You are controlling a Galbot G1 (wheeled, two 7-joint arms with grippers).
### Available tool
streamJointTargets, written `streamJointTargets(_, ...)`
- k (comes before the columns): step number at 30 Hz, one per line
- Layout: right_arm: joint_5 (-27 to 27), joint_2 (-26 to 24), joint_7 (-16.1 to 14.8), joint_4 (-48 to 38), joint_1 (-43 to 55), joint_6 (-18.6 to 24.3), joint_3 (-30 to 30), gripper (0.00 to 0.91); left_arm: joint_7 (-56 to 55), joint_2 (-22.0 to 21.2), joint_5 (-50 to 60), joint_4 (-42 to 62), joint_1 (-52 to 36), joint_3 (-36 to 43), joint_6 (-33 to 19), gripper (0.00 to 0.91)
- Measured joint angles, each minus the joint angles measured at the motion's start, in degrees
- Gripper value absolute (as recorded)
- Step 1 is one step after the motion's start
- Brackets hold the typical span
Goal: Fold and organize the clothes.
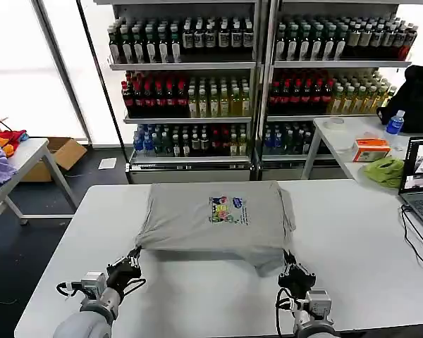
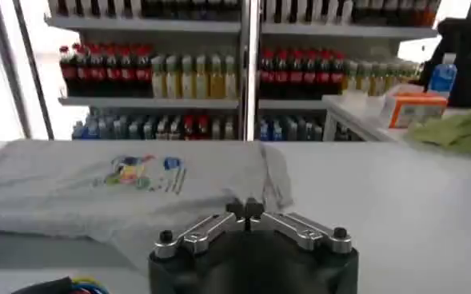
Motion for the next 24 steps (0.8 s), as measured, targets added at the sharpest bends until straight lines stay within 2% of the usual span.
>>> streamJointTargets(13,0.2,-0.3,0.1,-4.1,8.2,-0.1,-1.1,0.0,0.0,0.8,-2.1,4.0,-6.0,-0.6,-1.5,0.0)
streamJointTargets(24,1.7,-0.8,-1.1,-12.9,17.9,-0.7,-1.7,0.0,-0.3,1.9,-4.0,9.8,-13.0,1.4,-1.5,0.0)
